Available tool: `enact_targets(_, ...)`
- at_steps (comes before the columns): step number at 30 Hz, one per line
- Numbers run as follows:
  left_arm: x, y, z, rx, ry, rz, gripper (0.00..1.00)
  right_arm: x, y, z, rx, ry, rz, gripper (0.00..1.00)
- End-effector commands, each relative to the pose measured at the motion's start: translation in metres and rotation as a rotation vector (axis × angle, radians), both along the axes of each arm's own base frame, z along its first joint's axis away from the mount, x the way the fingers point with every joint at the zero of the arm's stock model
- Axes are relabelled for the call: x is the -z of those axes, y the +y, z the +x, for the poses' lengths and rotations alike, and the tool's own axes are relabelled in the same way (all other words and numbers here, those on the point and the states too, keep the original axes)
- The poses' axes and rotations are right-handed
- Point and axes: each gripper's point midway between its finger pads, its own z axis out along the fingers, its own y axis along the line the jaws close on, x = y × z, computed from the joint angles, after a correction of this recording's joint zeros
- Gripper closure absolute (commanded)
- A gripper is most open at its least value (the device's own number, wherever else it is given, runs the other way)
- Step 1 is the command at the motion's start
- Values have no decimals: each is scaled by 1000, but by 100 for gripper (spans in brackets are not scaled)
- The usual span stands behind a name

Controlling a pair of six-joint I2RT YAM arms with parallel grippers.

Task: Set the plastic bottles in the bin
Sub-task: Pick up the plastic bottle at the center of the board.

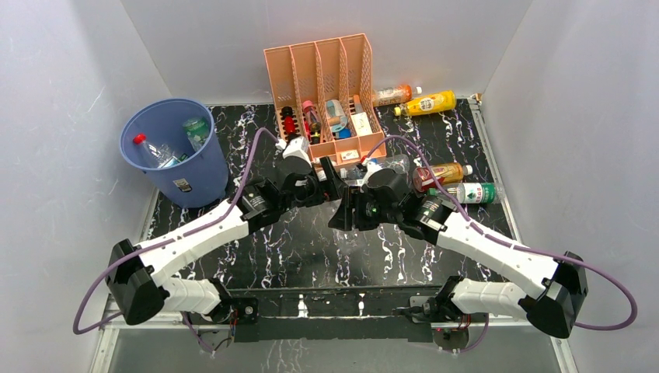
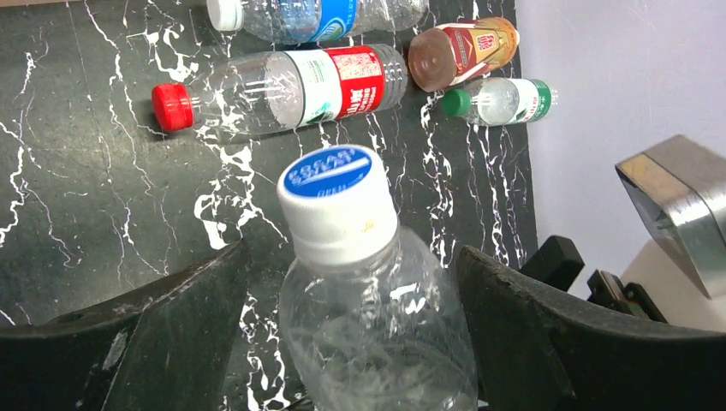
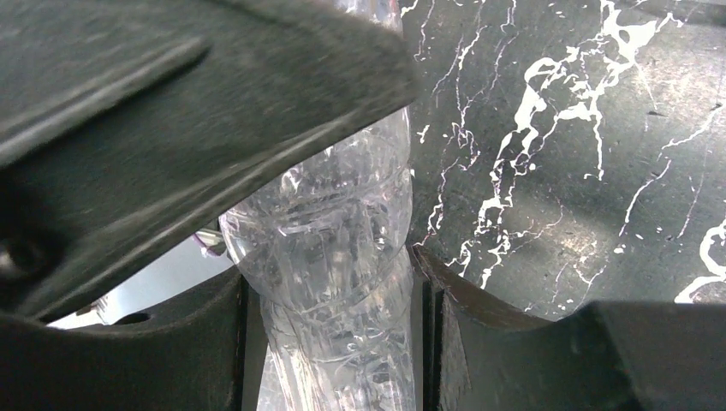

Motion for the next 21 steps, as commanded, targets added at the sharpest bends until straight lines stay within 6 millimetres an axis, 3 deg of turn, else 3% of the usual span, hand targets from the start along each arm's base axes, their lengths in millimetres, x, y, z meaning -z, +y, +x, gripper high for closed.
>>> enact_targets(1,-20,-18,-1,51,-22,-41,16,-46,27,5,-55,-96,129,50)
enact_targets(3,-21,-20,-1,57,-25,-45,28,-46,27,6,-52,-96,124,49)
enact_targets(4,-23,-20,0,57,-28,-45,41,-46,26,6,-50,-98,120,48)
enact_targets(6,-26,-21,2,57,-29,-33,60,-45,25,7,-44,-97,114,42)
enact_targets(9,-33,-20,4,59,-37,0,78,-46,23,7,-36,-97,111,30)
enact_targets(14,-56,-5,19,32,-93,80,79,-55,10,4,-9,-108,105,3)
enact_targets(17,-73,13,38,14,-108,114,78,-67,-3,0,13,-125,106,2)
enact_targets(21,-100,60,77,-65,-126,156,77,-79,-24,-7,43,-140,97,2)
